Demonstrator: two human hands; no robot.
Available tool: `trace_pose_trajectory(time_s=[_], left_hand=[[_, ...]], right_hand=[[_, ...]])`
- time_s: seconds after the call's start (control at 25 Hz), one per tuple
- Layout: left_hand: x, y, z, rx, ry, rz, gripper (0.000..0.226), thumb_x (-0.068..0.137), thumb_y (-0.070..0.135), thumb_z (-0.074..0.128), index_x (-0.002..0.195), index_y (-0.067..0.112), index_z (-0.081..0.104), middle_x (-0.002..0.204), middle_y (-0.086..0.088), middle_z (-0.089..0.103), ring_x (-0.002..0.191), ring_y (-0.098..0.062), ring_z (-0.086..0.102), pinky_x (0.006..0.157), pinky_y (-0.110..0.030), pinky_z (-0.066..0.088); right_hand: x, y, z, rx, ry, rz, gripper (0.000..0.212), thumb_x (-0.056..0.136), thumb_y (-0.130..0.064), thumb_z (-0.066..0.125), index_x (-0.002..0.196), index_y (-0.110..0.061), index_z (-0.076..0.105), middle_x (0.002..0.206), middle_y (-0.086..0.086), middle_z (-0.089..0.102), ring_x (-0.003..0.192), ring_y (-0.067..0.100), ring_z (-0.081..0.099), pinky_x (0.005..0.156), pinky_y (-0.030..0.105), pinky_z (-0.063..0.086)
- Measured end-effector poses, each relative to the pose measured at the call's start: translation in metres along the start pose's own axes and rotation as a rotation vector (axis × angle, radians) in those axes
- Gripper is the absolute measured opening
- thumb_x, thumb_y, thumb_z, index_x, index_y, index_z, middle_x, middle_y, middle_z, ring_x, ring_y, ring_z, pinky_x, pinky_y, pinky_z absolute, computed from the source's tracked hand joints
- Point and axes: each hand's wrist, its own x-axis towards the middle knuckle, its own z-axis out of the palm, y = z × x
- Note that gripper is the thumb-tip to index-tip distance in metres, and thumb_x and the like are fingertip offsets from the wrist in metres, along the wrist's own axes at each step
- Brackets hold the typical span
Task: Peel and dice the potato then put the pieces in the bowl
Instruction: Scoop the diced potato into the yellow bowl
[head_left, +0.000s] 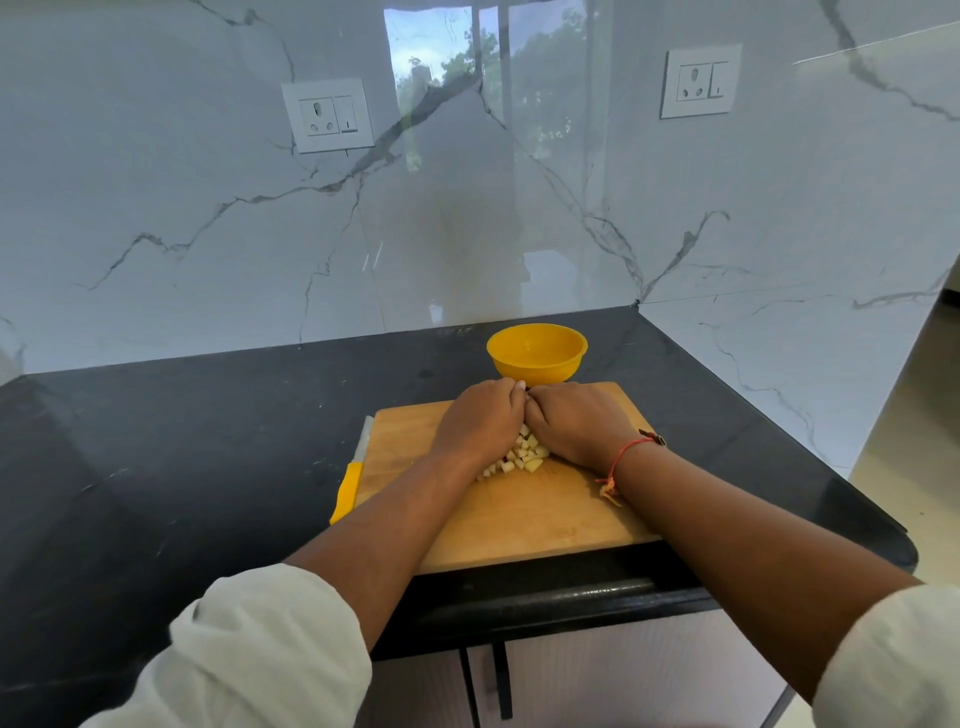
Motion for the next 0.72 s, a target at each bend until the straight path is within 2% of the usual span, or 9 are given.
trace_pose_trajectory(time_s=[0.12, 0.32, 0.56, 0.64, 0.72], left_hand=[[0.004, -0.001, -0.002, -0.057, 0.005, -0.027, 0.050, 0.106, 0.042, 0.032, 0.073, 0.015, 0.059, 0.068, -0.001, 0.059, 0.065, -0.017, 0.056, 0.059, -0.038, 0.041], [0.014, -0.003, -0.008, -0.155, 0.027, -0.051, 0.054, 0.104, 0.042, 0.041, 0.059, 0.016, 0.057, 0.055, 0.000, 0.053, 0.054, -0.016, 0.051, 0.055, -0.034, 0.038], [0.023, -0.002, -0.011, -0.288, 0.091, -0.154, 0.057, 0.103, 0.039, 0.045, 0.053, 0.013, 0.052, 0.050, 0.000, 0.047, 0.051, -0.014, 0.044, 0.055, -0.033, 0.038], [0.027, -0.004, -0.011, -0.382, 0.100, -0.239, 0.057, 0.102, 0.041, 0.045, 0.058, 0.006, 0.056, 0.055, -0.003, 0.051, 0.054, -0.017, 0.047, 0.057, -0.035, 0.042], [0.029, -0.003, -0.013, -0.502, 0.115, -0.337, 0.053, 0.100, 0.042, 0.045, 0.064, 0.007, 0.059, 0.059, -0.005, 0.054, 0.057, -0.019, 0.048, 0.058, -0.037, 0.043]], right_hand=[[0.001, -0.001, -0.003, -0.025, 0.029, 0.034, 0.048, 0.106, -0.047, 0.026, 0.069, -0.028, 0.050, 0.065, -0.005, 0.054, 0.064, 0.016, 0.054, 0.054, 0.031, 0.032], [0.006, -0.001, -0.006, -0.010, 0.069, 0.080, 0.051, 0.104, -0.047, 0.031, 0.070, -0.022, 0.060, 0.062, -0.002, 0.057, 0.059, 0.016, 0.054, 0.049, 0.028, 0.028], [0.016, 0.000, -0.011, 0.248, 0.078, 0.197, 0.049, 0.101, -0.038, 0.041, 0.068, -0.008, 0.059, 0.058, 0.006, 0.054, 0.054, 0.018, 0.048, 0.049, 0.030, 0.032], [0.019, 0.000, -0.012, 0.346, 0.109, 0.261, 0.045, 0.100, -0.034, 0.044, 0.064, -0.008, 0.054, 0.057, 0.006, 0.048, 0.053, 0.018, 0.042, 0.049, 0.032, 0.029], [0.022, 0.001, -0.013, 0.478, 0.154, 0.307, 0.043, 0.098, -0.029, 0.046, 0.058, -0.012, 0.044, 0.054, 0.004, 0.041, 0.051, 0.017, 0.036, 0.049, 0.032, 0.025]])
